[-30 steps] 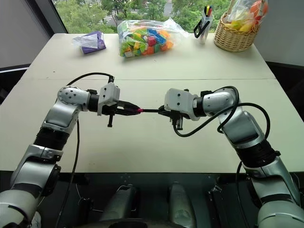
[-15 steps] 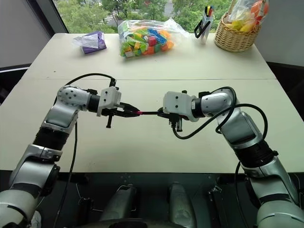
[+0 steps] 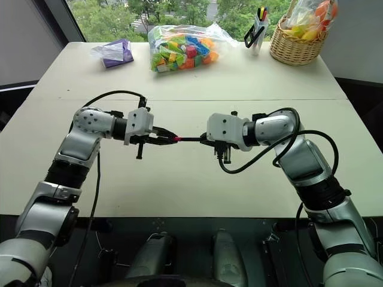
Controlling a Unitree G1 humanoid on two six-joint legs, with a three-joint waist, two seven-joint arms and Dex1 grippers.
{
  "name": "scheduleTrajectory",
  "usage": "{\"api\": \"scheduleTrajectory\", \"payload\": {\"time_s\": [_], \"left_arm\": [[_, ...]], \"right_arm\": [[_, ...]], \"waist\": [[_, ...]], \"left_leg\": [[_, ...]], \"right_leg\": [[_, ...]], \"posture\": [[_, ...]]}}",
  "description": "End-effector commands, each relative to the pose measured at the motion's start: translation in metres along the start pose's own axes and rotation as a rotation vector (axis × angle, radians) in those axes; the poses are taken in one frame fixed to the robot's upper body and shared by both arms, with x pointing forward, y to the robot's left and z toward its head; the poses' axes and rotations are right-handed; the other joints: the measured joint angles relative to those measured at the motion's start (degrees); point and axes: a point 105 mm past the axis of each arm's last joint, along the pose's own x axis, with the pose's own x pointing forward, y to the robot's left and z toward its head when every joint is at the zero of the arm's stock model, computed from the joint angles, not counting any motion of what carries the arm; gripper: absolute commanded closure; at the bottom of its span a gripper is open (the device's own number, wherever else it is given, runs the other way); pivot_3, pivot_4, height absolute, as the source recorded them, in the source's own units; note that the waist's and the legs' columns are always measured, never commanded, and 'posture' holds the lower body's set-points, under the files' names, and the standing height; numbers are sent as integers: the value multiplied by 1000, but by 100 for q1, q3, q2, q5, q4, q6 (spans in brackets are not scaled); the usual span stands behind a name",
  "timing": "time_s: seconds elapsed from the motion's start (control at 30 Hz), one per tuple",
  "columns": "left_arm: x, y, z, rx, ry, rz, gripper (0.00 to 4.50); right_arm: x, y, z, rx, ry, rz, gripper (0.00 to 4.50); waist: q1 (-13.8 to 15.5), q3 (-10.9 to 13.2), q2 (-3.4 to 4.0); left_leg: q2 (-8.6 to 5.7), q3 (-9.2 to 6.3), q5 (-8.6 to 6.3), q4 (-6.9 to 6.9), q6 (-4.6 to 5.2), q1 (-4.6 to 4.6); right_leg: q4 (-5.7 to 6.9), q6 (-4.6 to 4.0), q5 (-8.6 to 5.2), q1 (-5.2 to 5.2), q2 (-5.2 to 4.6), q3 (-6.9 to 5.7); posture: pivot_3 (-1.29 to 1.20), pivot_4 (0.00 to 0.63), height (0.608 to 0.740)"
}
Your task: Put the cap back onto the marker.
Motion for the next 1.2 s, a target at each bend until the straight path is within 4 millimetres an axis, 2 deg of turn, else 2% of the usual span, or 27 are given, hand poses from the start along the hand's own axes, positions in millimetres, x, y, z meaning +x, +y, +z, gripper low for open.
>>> {"api": "scheduleTrajectory", "payload": {"time_s": [0.03,0.37,0.7,0.8,0.87,0.9,1.03,1.1,1.13,1.2], "left_arm": [[13,9,47,116,-178,-9,4500],[12,3,55,130,-200,-69,4500],[11,6,41,92,-139,-29,4500],[5,3,34,42,-121,-18,4500],[0,1,30,17,-110,-11,3562],[-1,1,29,9,-107,-6,3347],[-10,-1,26,-5,-91,34,1173],[-14,-3,26,-17,-84,50,256],[-16,-3,26,-21,-83,59,52],[-17,-3,26,-32,-87,76,52]], "right_arm": [[16,23,37,-109,-158,133,4488],[17,29,38,-112,-174,182,4488],[19,29,37,-109,-169,164,4488],[16,23,28,-103,-139,138,4488],[13,19,23,-95,-123,121,4500],[12,17,21,-93,-117,114,4500],[5,8,7,-82,-74,78,4500],[0,4,-1,-68,-50,61,4500],[-3,2,-6,-59,-36,50,4500],[-9,-1,-15,-38,-10,24,4500]], "waist": [[0,0,0],[0,0,0],[0,0,0],[-3,0,0],[-8,0,0],[-8,0,0],[-17,0,0],[-15,0,0],[-10,0,0],[-2,0,0]], "left_leg": [[0,0,0,0,0,0],[0,0,0,0,0,-2],[0,0,0,0,0,-2],[0,0,0,0,0,-2],[0,0,0,0,0,-1],[0,-1,0,0,0,-2],[0,-2,0,1,0,-1],[0,-2,0,0,0,0],[0,-2,0,0,0,0],[0,-2,0,0,0,0]], "right_leg": [[0,0,0,0,0,0],[1,0,0,-1,0,0],[1,0,0,-1,0,0],[1,0,0,-1,0,0],[1,0,0,-1,0,0],[1,0,0,-1,0,0],[1,0,0,-1,0,1],[2,0,0,-1,0,1],[2,0,0,-2,0,1],[2,0,0,-2,0,1]], "posture": [[0,150,740],[0,150,740],[0,150,740],[0,150,740],[0,150,740],[0,150,740],[0,150,740],[0,150,740],[0,150,740],[0,150,740]]}}
